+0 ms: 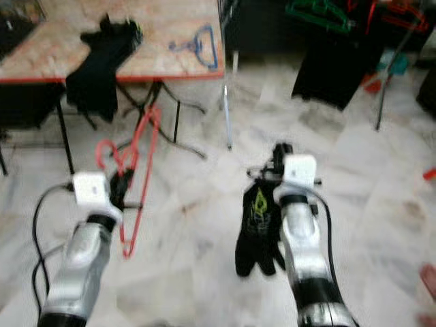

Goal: Hang hanger

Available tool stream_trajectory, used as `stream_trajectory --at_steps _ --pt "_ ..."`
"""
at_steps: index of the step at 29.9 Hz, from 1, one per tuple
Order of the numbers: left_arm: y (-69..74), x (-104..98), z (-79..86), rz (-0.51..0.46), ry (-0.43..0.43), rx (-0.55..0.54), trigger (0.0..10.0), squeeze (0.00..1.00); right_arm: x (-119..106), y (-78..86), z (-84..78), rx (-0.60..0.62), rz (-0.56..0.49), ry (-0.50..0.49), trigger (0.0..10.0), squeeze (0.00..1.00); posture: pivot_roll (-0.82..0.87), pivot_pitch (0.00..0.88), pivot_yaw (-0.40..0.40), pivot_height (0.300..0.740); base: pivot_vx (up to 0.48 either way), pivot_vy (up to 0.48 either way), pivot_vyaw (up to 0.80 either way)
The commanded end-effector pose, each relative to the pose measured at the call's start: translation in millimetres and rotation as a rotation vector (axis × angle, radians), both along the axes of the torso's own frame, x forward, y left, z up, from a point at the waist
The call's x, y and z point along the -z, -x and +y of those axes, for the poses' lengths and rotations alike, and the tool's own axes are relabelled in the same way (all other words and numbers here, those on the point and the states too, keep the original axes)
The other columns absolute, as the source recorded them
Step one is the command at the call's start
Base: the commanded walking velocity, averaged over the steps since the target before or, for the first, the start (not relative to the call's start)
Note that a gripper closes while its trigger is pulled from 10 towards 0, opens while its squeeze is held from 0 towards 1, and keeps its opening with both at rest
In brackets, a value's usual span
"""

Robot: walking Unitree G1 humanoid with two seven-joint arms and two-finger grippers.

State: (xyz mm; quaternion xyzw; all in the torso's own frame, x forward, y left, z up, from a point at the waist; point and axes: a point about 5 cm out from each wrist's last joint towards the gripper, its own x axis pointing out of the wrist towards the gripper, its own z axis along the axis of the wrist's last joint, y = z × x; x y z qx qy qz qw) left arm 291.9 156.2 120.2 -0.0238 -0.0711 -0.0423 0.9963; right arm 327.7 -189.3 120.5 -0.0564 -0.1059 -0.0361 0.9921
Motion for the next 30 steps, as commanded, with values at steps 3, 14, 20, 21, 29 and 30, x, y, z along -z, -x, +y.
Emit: stream_trajectory --at_steps 3,14,20,21,29,30 --pt "1.5 0.0 9.3 -0.002 -0.009 -0.029 10.0 0.0 -11.6 -4.0 8.4 -0.023 -0.054 -0.009 10.0 0.0 0.06 0.083 -0.025 0.74 0.0 0.325 0.0" --pt "2.0 0.8 10.0 0.0 -0.011 -0.035 10.0 0.0 -13.1 -5.5 8.3 -0.023 -0.058 -0.008 10.0 0.0 0.06 0.096 -0.028 0.74 0.0 0.317 0.0" --pt "2.2 0.6 10.2 0.0 -0.012 -0.039 10.0 0.0 -13.7 -6.0 8.0 -0.022 -0.059 -0.007 10.0 0.0 0.06 0.098 -0.029 0.74 0.0 0.306 0.0" --pt "2.2 0.6 10.2 0.0 -0.012 -0.039 10.0 0.0 -13.8 -6.0 7.9 -0.022 -0.059 -0.006 10.0 0.0 0.06 0.098 -0.029 0.74 0.0 0.304 0.0" --pt "1.7 0.8 10.1 0.0 -0.013 -0.04 10.0 0.0 -14.1 -7.0 7.8 -0.022 -0.059 -0.005 10.0 0.0 0.06 0.1 -0.031 0.74 0.0 0.303 0.0" --pt "1.7 0.8 10.1 0.0 -0.012 -0.04 10.0 0.0 -14.1 -7.1 7.8 -0.022 -0.059 -0.005 10.0 0.0 0.06 0.1 -0.031 0.74 0.0 0.304 0.0"
